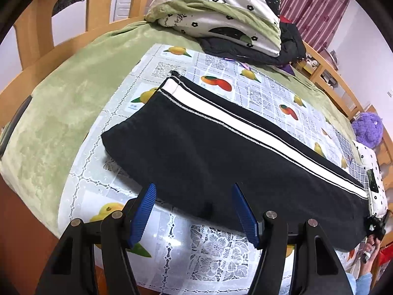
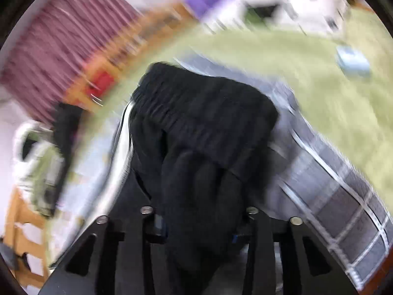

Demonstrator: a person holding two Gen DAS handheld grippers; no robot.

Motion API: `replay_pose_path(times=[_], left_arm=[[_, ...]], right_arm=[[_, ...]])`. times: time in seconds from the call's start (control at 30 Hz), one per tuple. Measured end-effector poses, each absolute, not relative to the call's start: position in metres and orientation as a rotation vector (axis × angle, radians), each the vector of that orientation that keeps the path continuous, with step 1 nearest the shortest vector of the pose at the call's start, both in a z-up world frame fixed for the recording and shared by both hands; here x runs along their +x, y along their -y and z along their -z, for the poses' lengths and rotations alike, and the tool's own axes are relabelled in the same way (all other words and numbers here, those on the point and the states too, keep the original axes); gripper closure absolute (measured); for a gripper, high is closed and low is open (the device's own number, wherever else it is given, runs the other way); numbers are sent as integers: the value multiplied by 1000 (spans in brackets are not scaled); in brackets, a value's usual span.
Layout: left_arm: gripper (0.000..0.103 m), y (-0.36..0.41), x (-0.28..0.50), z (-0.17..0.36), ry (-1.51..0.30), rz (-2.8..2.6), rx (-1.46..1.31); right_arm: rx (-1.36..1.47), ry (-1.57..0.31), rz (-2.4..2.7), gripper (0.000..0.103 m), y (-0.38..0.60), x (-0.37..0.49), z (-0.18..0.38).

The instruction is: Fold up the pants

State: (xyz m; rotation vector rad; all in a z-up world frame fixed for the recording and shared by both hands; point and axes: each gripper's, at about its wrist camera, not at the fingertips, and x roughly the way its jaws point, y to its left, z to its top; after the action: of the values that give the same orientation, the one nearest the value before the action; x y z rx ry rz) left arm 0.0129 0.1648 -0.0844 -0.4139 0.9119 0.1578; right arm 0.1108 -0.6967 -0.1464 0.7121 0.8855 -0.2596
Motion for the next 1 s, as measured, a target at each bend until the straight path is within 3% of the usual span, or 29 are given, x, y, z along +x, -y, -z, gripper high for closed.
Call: replay_pose_path(times=[0.03, 0.13, 0.23, 0.33, 0.4, 0.7, 1.0], left_arm=[[41, -164, 13, 83, -908, -152, -411], [41, -165, 21, 76, -897, -135, -391], [41, -170, 36, 70, -894, -133, -368], [41, -173, 60, 65, -890, -118, -344], [41, -172, 82, 62, -876, -104, -319], [41, -190, 165, 86, -914, -167, -239], [41, -217, 206, 98, -905, -193, -239]], right_arm=[[716, -873, 250, 66, 698, 102, 145], [605, -821, 328, 54, 685, 79, 113], [497, -790, 329, 53, 662, 72, 80], [347, -818, 246, 51, 614, 99, 54], [214, -836, 193, 44, 575, 125, 45], [-121, -863, -136, 42, 401, 194, 75], [-300, -965, -266, 42, 342, 263, 127]])
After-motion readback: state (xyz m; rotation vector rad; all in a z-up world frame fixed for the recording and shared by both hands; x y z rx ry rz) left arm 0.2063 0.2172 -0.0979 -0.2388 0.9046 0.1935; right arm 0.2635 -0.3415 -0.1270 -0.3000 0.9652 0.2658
